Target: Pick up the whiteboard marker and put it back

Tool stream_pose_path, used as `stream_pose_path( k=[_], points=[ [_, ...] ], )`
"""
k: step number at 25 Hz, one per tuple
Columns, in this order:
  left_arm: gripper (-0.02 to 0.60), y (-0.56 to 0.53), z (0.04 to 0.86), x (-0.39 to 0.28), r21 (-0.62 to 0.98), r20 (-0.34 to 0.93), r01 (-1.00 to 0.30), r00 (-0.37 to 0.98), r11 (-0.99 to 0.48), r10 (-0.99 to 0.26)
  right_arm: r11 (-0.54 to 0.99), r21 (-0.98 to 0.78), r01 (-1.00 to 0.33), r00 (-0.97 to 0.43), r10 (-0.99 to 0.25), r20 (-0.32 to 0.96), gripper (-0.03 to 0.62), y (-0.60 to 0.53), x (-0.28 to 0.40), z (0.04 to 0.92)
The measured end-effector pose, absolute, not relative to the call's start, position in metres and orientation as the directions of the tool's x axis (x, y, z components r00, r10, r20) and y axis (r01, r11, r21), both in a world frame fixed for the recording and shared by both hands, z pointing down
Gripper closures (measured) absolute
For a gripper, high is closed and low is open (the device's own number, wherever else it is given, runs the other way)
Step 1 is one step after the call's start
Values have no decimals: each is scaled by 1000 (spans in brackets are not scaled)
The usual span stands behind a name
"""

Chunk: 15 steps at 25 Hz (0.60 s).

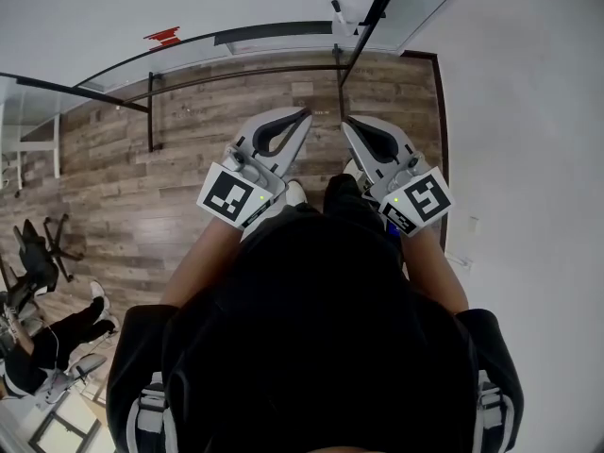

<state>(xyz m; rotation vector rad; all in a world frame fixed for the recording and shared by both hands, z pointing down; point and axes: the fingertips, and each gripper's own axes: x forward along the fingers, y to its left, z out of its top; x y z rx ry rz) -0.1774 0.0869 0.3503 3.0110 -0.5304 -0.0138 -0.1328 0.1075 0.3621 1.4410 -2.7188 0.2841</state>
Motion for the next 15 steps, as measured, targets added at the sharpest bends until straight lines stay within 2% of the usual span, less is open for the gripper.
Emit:
stream_pose_path(
  k=[15],
  points=[
    [578, 20, 355, -113, 68, 24, -441, 897, -895, -441, 622, -131, -772, -634, -766, 106, 600, 34, -64, 365]
  ],
)
